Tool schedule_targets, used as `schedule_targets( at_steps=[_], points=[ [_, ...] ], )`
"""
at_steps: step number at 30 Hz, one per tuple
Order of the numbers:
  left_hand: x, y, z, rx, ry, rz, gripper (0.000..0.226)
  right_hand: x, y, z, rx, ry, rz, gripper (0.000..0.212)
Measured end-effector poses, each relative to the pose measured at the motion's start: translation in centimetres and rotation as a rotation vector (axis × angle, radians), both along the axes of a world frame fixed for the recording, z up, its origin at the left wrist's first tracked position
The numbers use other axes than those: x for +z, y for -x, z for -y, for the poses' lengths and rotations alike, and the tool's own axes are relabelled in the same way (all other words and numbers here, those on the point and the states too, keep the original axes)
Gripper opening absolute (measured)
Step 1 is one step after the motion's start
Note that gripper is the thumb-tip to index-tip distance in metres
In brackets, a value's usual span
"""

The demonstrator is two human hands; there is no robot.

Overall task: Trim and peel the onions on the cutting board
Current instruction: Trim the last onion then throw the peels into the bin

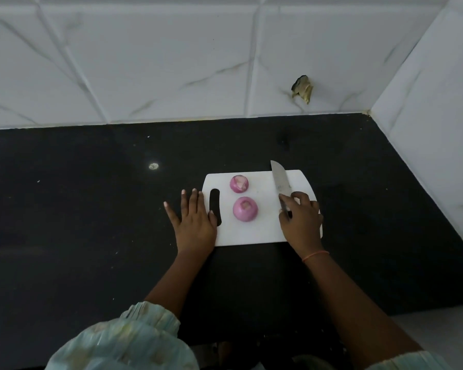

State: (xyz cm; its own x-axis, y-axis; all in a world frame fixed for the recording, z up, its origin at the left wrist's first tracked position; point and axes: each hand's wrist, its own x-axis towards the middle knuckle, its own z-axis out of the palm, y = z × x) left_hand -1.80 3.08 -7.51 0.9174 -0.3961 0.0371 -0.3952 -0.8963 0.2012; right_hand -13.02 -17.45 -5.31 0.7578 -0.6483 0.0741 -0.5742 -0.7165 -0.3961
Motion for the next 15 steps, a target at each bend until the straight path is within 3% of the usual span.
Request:
schedule_targets(
  at_steps=[9,15],
  points=[
    [0.7,0.1,0.8,0.027,0.022,-0.056,0.057,0.5,-0.1,0.9,-0.012,-0.047,0.001,0.036],
    [1.8,-0.8,1.3,-0.005,0.102,-0.073,0.051,1.9,-0.9,-0.7,-0.043,0.004,0.135,0.032]
  ],
)
